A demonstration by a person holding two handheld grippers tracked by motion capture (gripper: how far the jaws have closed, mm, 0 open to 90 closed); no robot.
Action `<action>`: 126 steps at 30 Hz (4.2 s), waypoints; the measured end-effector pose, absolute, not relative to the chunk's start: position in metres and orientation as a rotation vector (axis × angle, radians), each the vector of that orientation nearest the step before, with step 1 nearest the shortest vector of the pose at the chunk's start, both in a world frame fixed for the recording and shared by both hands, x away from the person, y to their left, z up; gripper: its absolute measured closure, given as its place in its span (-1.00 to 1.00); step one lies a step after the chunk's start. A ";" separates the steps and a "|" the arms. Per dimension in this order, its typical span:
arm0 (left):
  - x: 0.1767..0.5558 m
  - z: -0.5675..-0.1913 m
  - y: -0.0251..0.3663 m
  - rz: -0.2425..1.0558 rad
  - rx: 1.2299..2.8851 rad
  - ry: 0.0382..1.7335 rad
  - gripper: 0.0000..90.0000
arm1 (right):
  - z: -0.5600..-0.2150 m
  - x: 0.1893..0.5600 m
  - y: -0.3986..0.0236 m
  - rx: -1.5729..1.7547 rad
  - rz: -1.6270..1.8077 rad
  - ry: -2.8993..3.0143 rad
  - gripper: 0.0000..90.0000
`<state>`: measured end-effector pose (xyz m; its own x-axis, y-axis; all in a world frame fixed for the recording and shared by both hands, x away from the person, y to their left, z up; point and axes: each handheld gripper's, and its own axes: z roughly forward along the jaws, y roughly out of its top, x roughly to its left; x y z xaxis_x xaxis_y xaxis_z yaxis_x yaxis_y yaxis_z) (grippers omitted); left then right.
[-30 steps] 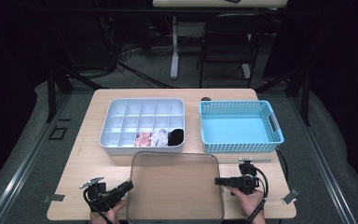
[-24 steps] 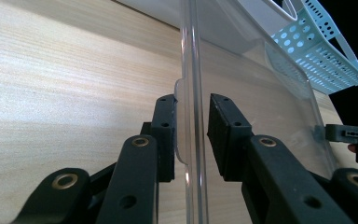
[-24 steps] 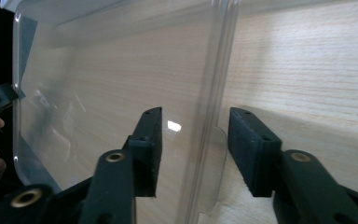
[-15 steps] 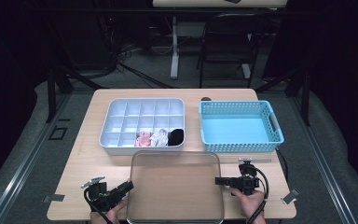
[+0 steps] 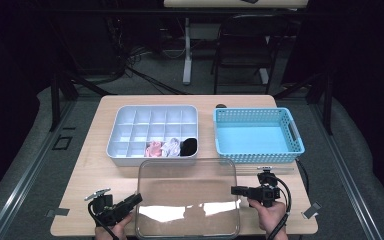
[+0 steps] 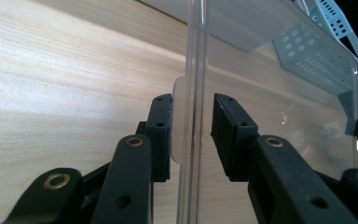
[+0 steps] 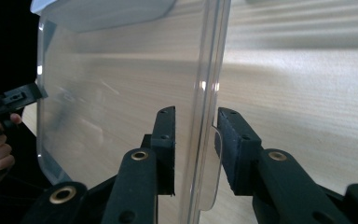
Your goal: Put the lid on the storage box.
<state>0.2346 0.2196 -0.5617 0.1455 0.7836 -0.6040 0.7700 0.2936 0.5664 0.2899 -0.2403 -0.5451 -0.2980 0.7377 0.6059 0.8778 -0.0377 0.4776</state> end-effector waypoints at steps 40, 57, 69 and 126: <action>0.249 -0.531 0.243 0.051 1.415 1.526 0.54 | -0.491 0.316 -0.221 -1.653 -1.423 -2.132 0.58; 0.279 -0.521 0.257 0.054 1.437 1.504 0.54 | -0.480 0.347 -0.207 -1.651 -1.443 -2.135 0.58; 0.307 -0.506 0.273 0.118 1.485 1.472 0.54 | -0.478 0.374 -0.190 -1.652 -1.446 -2.119 0.57; 0.449 -0.457 0.322 0.175 1.604 1.531 0.48 | -0.463 0.503 -0.130 -1.759 -1.379 -2.003 0.53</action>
